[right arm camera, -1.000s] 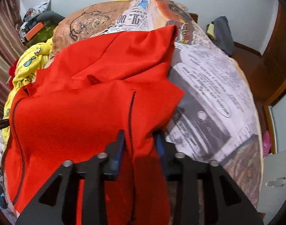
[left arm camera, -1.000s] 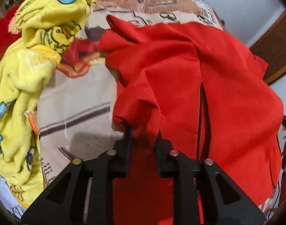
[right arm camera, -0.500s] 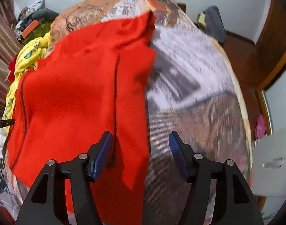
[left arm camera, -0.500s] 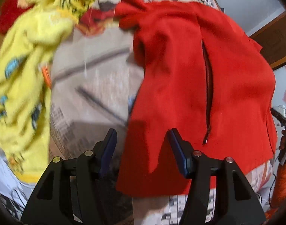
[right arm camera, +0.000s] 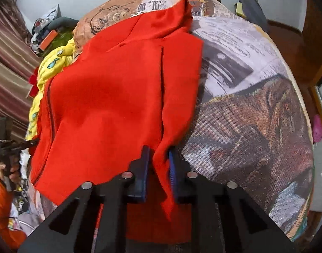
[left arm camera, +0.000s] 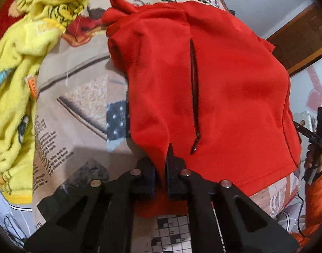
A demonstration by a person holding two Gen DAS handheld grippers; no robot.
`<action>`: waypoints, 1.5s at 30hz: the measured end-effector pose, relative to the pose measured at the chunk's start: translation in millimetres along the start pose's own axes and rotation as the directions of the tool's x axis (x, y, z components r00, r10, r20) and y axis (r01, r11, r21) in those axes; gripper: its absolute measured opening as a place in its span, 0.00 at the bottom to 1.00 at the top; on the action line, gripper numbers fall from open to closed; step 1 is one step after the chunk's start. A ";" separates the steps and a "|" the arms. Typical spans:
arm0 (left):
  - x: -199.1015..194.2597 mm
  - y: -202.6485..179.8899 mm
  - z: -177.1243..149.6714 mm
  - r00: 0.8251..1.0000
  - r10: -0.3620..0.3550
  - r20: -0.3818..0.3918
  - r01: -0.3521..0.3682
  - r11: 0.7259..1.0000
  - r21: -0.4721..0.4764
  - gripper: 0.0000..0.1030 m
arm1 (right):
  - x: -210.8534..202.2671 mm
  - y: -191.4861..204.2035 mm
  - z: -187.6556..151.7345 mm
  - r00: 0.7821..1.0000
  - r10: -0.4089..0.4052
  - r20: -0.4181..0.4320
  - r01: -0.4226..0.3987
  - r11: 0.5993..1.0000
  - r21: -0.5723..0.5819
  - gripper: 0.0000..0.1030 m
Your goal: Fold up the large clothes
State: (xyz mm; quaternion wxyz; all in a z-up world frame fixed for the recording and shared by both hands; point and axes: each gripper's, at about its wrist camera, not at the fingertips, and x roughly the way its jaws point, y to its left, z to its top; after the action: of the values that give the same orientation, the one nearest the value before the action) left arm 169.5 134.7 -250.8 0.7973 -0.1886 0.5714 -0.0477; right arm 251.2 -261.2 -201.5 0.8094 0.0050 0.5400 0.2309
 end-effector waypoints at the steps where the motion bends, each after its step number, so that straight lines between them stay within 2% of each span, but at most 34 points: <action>1: -3.9 -4.0 1.8 1.000 0.009 0.017 -0.009 1.000 0.009 0.05 | -2.1 1.7 1.6 1.000 -0.001 0.008 0.001 1.000 -0.005 0.09; 5: -36.5 -21.4 17.3 0.992 0.009 0.127 -0.011 1.000 0.016 0.05 | -27.3 3.1 11.2 0.995 0.003 0.097 -0.002 1.000 -0.009 0.07; 8: -69.9 -25.4 33.5 0.976 -0.006 0.219 0.004 1.000 0.009 0.04 | -54.7 6.2 24.0 0.982 0.025 0.187 -0.024 1.000 -0.009 0.05; 12: -119.0 -34.5 49.9 0.941 -0.050 0.335 0.041 0.999 0.034 0.04 | -83.0 19.3 46.7 0.958 0.053 0.282 -0.040 0.998 -0.054 0.05; 16: -157.1 -54.8 69.1 0.898 -0.053 0.437 0.025 0.997 0.070 0.04 | -95.6 33.0 70.0 0.936 0.048 0.350 -0.017 0.996 -0.090 0.05; 19: -171.6 -59.3 90.2 0.873 -0.050 0.484 0.023 0.998 0.062 0.04 | -101.8 33.2 92.1 0.918 0.039 0.395 0.000 0.995 -0.098 0.04; 21: -175.6 -58.8 102.3 0.862 -0.044 0.504 0.025 0.999 0.045 0.04 | -101.6 32.6 110.8 0.905 0.029 0.424 0.010 0.996 -0.088 0.04; 23: -171.8 -50.8 123.2 0.858 -0.031 0.512 0.034 0.999 0.004 0.04 | -99.9 28.6 127.5 0.897 0.017 0.442 0.016 0.997 -0.070 0.04; 27: -144.3 -35.3 165.8 0.871 0.029 0.490 0.006 0.998 -0.069 0.04 | -81.3 23.7 172.8 0.889 -0.034 0.457 0.058 0.998 -0.037 0.02; 30: -104.8 -26.5 197.6 0.884 0.122 0.451 -0.083 0.991 -0.107 0.04 | -56.6 21.9 197.4 0.899 -0.074 0.433 0.098 0.995 -0.033 0.02; 32: -73.7 -15.7 215.0 0.900 0.168 0.402 -0.126 0.984 -0.129 0.04 | -31.4 18.2 211.4 0.916 -0.094 0.390 0.115 0.993 -0.029 0.02; 33: -55.1 -8.6 223.0 0.914 0.176 0.366 -0.131 0.981 -0.144 0.04 | -20.9 16.1 215.2 0.923 -0.095 0.372 0.116 0.993 -0.033 0.02; 34: -36.2 -1.1 229.4 0.930 0.170 0.326 -0.125 0.980 -0.154 0.04 | -15.2 13.6 217.8 0.923 -0.098 0.372 0.119 0.992 -0.036 0.02; 35: -24.1 3.7 232.5 0.939 0.170 0.298 -0.127 0.979 -0.160 0.04 | -9.0 11.5 218.7 0.924 -0.099 0.370 0.122 0.992 -0.040 0.02; 39: 19.0 19.5 230.6 0.961 0.173 0.216 -0.137 0.976 -0.171 0.04 | 0.4 5.0 200.4 0.940 -0.099 0.326 0.123 0.991 -0.055 0.03; 41: 24.9 20.4 222.9 0.963 0.169 0.208 -0.138 0.978 -0.155 0.04 | -0.1 6.5 185.0 0.947 -0.124 0.297 0.155 0.984 -0.083 0.07; 44: 20.6 18.4 211.2 0.963 0.165 0.213 -0.140 0.982 -0.127 0.04 | -7.2 9.3 156.3 0.957 -0.134 0.256 0.168 0.979 -0.118 0.34; 45: 16.3 17.2 205.9 0.962 0.165 0.217 -0.142 0.983 -0.116 0.04 | -13.6 10.4 141.3 0.955 -0.136 0.264 0.173 0.977 -0.122 0.48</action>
State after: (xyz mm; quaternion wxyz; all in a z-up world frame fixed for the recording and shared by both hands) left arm 363.9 196.5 -214.7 0.8479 -0.1875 0.4917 0.0645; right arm 367.1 -223.0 -128.1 0.8856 -0.0662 0.4127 0.2026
